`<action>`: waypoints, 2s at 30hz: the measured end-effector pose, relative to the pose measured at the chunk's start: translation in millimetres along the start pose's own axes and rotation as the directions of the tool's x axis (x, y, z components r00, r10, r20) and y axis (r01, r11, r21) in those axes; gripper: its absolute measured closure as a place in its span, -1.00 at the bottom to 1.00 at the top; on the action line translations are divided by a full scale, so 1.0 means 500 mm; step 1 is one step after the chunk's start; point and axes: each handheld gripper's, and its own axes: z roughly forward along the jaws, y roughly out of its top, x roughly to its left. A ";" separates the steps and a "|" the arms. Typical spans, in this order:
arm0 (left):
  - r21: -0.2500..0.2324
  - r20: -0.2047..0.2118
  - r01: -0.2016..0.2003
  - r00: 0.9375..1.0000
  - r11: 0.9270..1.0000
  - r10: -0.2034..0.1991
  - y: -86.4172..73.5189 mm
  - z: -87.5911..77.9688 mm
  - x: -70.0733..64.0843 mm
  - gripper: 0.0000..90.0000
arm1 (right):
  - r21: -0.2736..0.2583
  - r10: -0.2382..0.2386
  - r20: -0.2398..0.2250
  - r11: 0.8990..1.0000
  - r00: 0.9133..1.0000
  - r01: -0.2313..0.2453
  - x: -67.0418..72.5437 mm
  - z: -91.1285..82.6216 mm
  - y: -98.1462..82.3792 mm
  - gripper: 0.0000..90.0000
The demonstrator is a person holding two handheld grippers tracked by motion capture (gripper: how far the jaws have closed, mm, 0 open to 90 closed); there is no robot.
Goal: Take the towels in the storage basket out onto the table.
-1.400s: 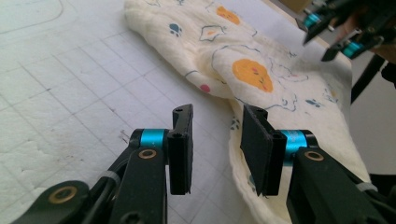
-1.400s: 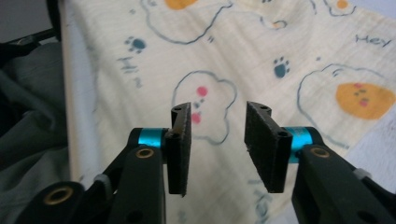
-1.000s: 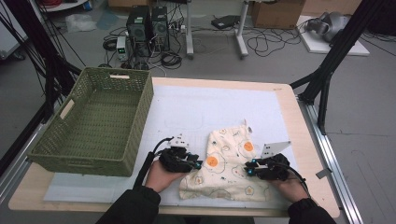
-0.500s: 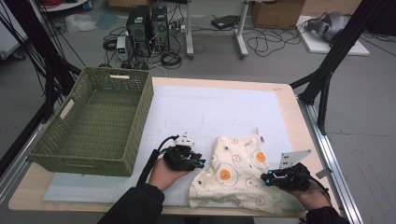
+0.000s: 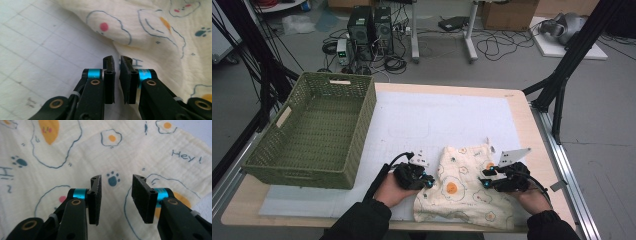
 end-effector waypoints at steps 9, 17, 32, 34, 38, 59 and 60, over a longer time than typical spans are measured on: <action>-0.018 -0.092 -0.026 0.995 0.999 0.024 -0.002 -0.029 0.001 0.99 | -0.013 0.004 0.006 1.000 1.000 -0.004 -0.010 0.010 0.011 0.29; -0.106 -0.255 0.009 0.966 0.994 -0.035 -0.019 -0.141 0.028 0.99 | -0.023 -0.016 0.013 1.000 1.000 0.016 -0.007 0.022 0.040 0.30; -0.114 -0.148 0.083 0.984 0.990 -0.099 -0.016 -0.103 0.076 0.58 | -0.033 0.026 0.032 0.999 0.999 -0.025 -0.016 0.029 0.045 0.20; -0.072 -0.143 0.083 0.985 0.994 -0.093 -0.018 -0.090 0.080 0.55 | -0.045 0.041 0.021 0.998 0.999 -0.040 -0.016 0.029 0.042 0.15; -0.040 -0.148 0.067 0.986 0.997 -0.072 -0.021 -0.084 0.082 0.64 | -0.056 0.036 0.008 0.998 0.999 -0.036 -0.011 0.031 0.033 0.22; 0.016 -0.199 0.101 0.975 0.995 -0.096 -0.037 -0.083 0.085 0.94 | -0.026 0.013 0.044 1.000 0.999 -0.012 -0.011 0.048 0.021 0.48; 0.012 -0.217 0.102 0.971 0.995 -0.097 -0.036 -0.085 0.082 0.95 | -0.028 0.008 0.042 1.000 0.999 -0.007 -0.011 0.049 0.022 0.61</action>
